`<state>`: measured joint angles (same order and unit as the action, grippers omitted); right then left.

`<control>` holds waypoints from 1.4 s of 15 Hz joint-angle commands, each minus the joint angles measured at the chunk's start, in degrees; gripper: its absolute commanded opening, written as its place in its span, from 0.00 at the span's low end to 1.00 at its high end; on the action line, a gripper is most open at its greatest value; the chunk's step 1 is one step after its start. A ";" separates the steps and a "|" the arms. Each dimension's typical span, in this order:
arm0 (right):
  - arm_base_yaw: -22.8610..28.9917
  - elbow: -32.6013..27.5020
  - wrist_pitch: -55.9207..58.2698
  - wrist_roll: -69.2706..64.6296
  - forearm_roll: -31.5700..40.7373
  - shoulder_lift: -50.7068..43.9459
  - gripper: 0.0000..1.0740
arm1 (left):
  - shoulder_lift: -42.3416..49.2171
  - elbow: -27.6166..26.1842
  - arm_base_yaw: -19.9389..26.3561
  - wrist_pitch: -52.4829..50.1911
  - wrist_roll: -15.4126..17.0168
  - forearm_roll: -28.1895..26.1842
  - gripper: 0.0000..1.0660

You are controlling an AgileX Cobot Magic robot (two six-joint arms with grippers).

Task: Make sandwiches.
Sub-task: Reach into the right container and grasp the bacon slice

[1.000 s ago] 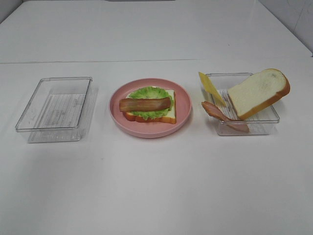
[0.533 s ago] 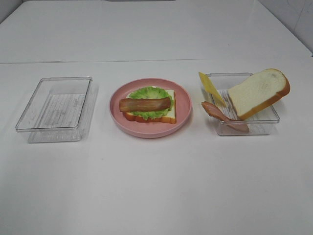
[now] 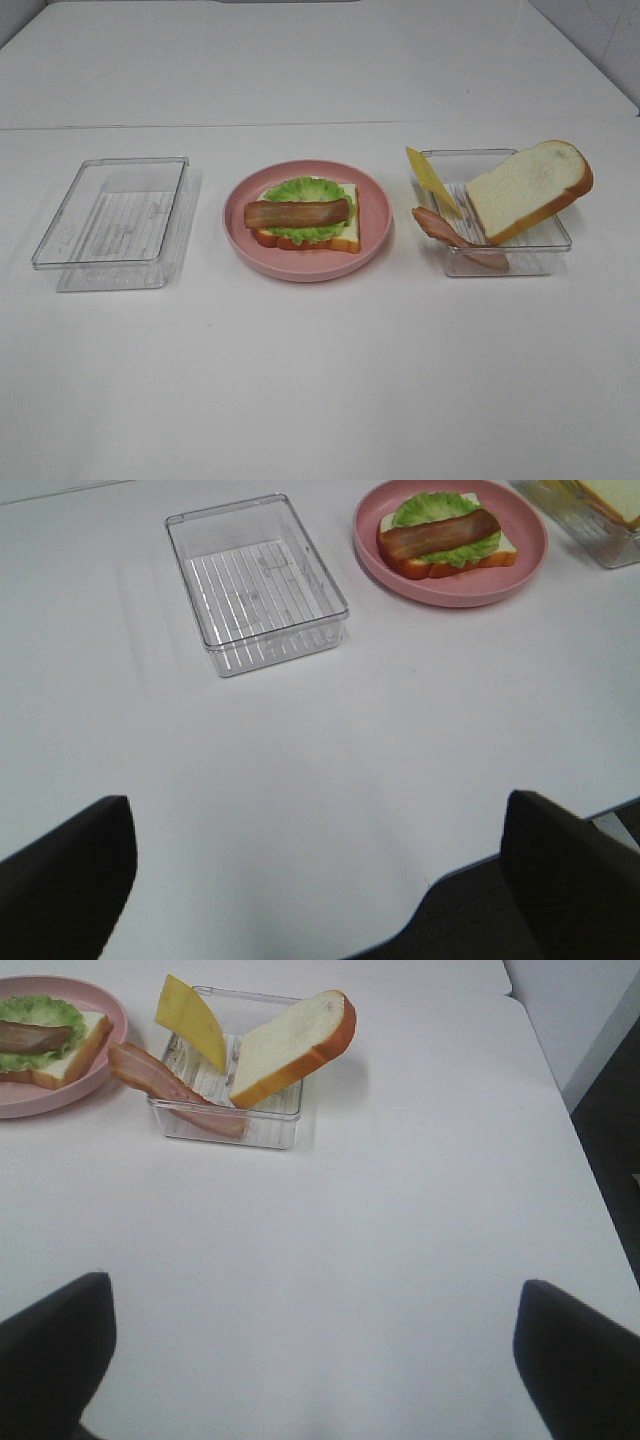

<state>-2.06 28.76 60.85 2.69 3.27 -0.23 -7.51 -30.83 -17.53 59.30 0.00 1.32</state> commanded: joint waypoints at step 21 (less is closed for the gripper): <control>0.00 26.64 -14.15 3.38 2.69 64.80 0.92 | 8.94 1.95 -0.17 -0.40 -1.38 0.74 0.86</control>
<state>-2.06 54.89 47.10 5.27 5.84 64.11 0.29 -29.05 -17.53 59.36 -1.26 1.89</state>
